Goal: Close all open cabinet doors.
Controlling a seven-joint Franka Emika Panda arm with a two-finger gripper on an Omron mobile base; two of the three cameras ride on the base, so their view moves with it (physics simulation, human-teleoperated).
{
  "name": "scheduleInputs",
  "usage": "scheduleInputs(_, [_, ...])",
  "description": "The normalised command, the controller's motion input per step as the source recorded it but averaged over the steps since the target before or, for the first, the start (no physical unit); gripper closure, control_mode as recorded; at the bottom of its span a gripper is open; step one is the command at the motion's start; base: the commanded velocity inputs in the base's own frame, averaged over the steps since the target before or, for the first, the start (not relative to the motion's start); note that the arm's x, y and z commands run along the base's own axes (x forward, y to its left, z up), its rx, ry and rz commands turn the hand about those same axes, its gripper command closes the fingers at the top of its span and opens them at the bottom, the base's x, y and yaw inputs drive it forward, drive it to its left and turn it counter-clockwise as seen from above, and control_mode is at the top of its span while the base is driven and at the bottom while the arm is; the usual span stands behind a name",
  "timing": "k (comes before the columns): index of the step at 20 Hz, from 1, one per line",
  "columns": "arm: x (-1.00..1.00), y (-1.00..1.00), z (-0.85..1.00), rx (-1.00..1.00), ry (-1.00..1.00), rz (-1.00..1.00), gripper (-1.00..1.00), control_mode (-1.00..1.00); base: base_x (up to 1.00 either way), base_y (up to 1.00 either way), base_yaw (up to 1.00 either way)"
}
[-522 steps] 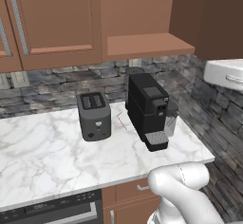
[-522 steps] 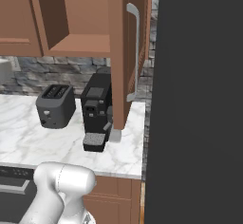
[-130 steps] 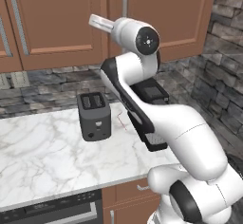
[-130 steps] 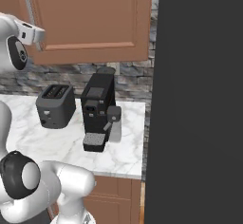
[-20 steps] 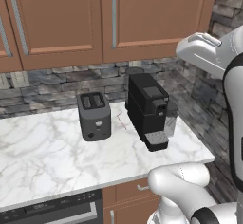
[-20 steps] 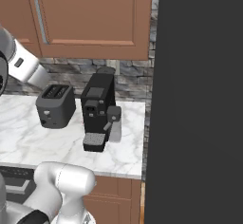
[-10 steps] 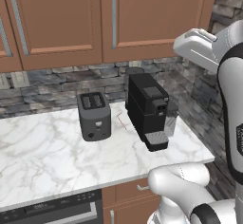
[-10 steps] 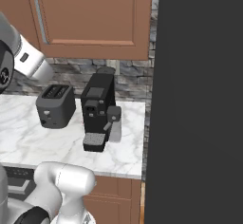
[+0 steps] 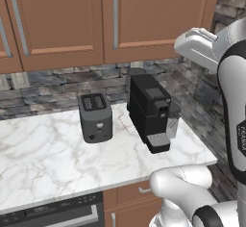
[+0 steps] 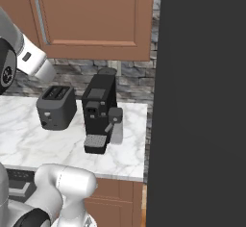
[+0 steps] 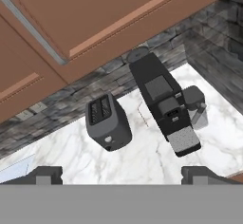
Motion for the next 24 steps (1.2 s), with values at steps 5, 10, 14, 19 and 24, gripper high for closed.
scheduleInputs(5, [-0.01,0.0,0.0,0.0,-0.01,0.0,-1.0,-1.0,0.0,0.0,0.0])
scheduleInputs(10, [0.0,0.0,0.0,0.0,0.0,0.0,-1.0,-1.0,0.0,0.0,0.0])
scheduleInputs(14, [-0.29,0.0,0.0,0.0,-0.03,0.0,-1.0,-1.0,0.0,0.0,0.0])
scheduleInputs(19, [-0.89,0.01,0.0,0.0,-0.09,0.05,-1.0,-1.0,0.0,0.0,0.0])
scheduleInputs(24, [-0.36,0.11,0.0,0.0,-0.09,0.09,-1.0,-1.0,0.0,0.0,0.0])
